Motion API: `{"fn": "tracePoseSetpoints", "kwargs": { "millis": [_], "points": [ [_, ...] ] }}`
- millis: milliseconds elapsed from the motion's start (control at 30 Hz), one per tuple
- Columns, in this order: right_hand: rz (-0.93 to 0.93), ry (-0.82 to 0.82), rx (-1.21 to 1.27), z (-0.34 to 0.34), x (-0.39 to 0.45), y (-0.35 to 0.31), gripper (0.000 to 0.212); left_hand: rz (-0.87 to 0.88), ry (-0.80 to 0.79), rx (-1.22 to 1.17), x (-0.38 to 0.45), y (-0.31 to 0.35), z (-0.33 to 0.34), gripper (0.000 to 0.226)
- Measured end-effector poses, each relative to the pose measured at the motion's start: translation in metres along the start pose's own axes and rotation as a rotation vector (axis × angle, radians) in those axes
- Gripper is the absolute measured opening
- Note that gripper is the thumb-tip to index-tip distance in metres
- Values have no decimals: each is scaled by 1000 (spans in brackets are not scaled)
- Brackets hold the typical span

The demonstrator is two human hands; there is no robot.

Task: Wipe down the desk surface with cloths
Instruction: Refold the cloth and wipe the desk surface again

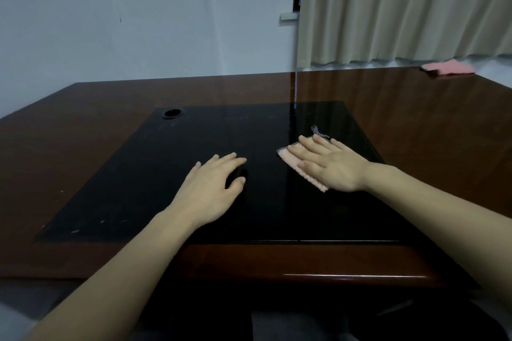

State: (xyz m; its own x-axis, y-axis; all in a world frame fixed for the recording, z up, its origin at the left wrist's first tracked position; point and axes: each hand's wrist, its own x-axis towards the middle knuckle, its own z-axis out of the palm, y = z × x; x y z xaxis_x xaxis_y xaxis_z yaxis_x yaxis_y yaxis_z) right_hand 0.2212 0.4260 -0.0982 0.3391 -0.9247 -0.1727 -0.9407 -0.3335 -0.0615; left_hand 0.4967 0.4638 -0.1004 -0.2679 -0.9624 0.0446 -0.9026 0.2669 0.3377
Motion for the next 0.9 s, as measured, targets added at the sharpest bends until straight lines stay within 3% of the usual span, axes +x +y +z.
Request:
{"fn": "tracePoseSetpoints", "kwargs": {
  "millis": [333, 667, 900],
  "points": [
    [-296, -36, -37, 17, -102, -32, 52, -12, 75, 26, 9, 25, 5, 49],
    [-297, -66, -9, 17, -109, -5, 52, -13, 57, 10, 7, 57, 29, 51],
    [-275, -21, 3, 20, -101, -31, 54, -59, 42, 22, 4, 53, 21, 50]
  ]
}}
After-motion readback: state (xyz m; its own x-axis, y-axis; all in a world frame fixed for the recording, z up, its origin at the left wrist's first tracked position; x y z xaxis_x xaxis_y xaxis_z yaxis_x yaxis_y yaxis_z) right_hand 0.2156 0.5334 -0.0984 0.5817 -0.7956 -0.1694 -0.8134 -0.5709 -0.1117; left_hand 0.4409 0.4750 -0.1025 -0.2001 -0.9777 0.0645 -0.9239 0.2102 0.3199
